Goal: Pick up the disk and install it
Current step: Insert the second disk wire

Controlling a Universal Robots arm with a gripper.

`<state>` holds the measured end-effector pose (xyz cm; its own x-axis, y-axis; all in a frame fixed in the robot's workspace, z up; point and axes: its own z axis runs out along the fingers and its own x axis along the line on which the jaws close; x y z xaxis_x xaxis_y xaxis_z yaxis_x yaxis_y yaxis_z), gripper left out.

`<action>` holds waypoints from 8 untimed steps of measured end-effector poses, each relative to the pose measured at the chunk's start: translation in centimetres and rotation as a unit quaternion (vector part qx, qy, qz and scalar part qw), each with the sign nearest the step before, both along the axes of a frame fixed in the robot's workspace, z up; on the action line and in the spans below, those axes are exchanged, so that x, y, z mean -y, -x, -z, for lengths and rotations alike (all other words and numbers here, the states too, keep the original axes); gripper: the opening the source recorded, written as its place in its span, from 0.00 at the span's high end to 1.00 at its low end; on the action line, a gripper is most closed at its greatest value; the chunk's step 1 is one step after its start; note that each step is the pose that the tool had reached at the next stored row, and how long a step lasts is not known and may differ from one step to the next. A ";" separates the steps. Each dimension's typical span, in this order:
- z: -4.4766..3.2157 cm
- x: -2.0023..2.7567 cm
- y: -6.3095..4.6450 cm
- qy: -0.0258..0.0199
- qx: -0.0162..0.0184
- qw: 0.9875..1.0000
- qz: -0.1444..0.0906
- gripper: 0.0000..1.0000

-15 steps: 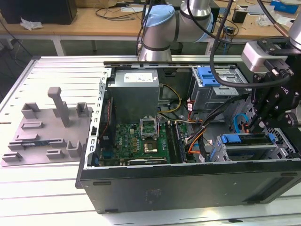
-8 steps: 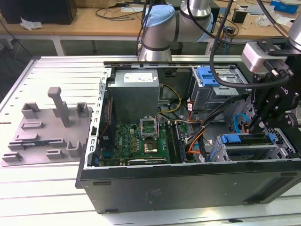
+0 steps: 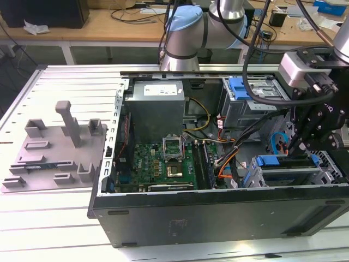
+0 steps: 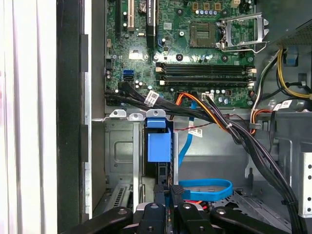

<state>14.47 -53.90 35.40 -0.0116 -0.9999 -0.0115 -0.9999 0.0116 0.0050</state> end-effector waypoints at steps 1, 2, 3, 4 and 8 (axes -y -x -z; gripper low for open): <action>0.02 0.00 0.0 0.000 0.000 1.000 0.000 0.84; 0.03 0.00 0.0 -0.001 0.000 1.000 0.000 0.84; 0.05 0.00 0.0 -0.001 0.000 1.000 0.000 0.84; 0.06 0.00 0.0 -0.001 0.000 1.000 0.000 0.84; 0.12 0.00 0.0 -0.002 0.000 1.000 0.000 0.84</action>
